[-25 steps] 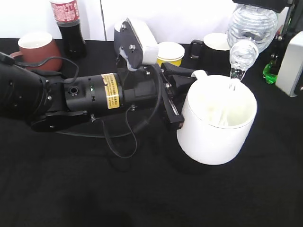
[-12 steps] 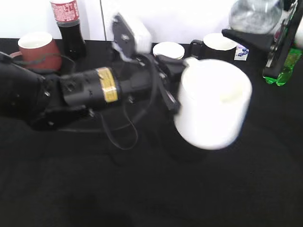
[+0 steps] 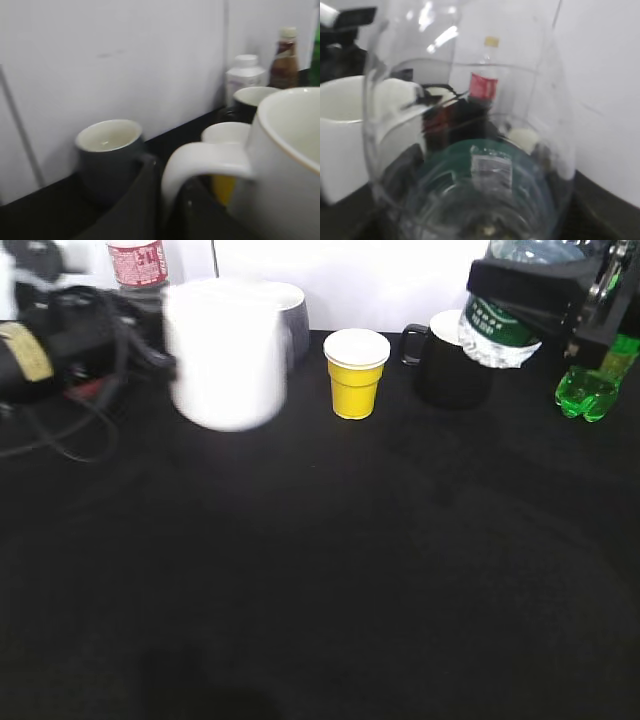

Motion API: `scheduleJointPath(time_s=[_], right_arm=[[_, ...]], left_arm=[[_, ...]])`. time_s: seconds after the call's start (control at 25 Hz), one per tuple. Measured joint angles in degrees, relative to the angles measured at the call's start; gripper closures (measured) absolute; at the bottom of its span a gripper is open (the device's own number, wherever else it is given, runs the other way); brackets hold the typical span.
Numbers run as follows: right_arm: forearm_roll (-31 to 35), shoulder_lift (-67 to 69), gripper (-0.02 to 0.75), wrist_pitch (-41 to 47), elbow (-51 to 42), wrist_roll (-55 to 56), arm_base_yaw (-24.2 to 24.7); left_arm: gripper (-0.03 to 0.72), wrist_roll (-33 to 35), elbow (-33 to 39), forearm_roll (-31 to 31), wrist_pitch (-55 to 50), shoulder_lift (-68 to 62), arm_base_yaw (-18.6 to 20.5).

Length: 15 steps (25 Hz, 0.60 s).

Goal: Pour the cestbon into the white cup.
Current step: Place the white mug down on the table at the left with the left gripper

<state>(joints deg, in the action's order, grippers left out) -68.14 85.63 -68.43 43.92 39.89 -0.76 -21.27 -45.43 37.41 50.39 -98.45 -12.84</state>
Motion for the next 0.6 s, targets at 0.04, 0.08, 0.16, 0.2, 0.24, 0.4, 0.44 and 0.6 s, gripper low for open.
scheduleJointPath(time_s=[0.04, 0.08, 0.16, 0.2, 0.24, 0.4, 0.44, 0.6], right_arm=[[0.7, 0.0, 0.248, 0.0, 0.0, 0.0, 0.0], [1.3, 0.0, 0.248, 0.0, 0.0, 0.0, 0.0], [1.5, 0.0, 0.248, -0.1, 0.0, 0.0, 0.0], [1.6, 0.0, 0.248, -0.1, 0.0, 0.0, 0.0], [1.8, 0.0, 0.248, -0.1, 0.0, 0.0, 0.0], [1.8, 0.0, 0.248, -0.1, 0.0, 0.1, 0.0], [1.9, 0.0, 0.248, -0.1, 0.0, 0.2, 0.0], [1.9, 0.0, 0.248, 0.0, 0.0, 0.2, 0.0]], left_arm=[[0.651, 1.3, 0.0, -1.4, -0.3, 0.0, 1.2], [0.651, 4.0, 0.0, -3.5, -1.1, -0.1, 1.9], [0.651, 7.6, 0.0, -10.0, 0.2, -2.9, 2.2], [0.651, 9.2, 0.0, -12.8, 2.3, -5.0, 2.2], [0.651, 10.1, 0.0, -15.6, 4.5, -7.3, 2.2], [0.651, 14.3, -1.0, -24.3, 13.0, -17.2, 2.2], [0.651, 14.8, -2.8, -25.2, 13.8, -20.0, 2.2], [0.651, 15.0, -13.6, -25.7, 14.3, -28.7, 0.5]])
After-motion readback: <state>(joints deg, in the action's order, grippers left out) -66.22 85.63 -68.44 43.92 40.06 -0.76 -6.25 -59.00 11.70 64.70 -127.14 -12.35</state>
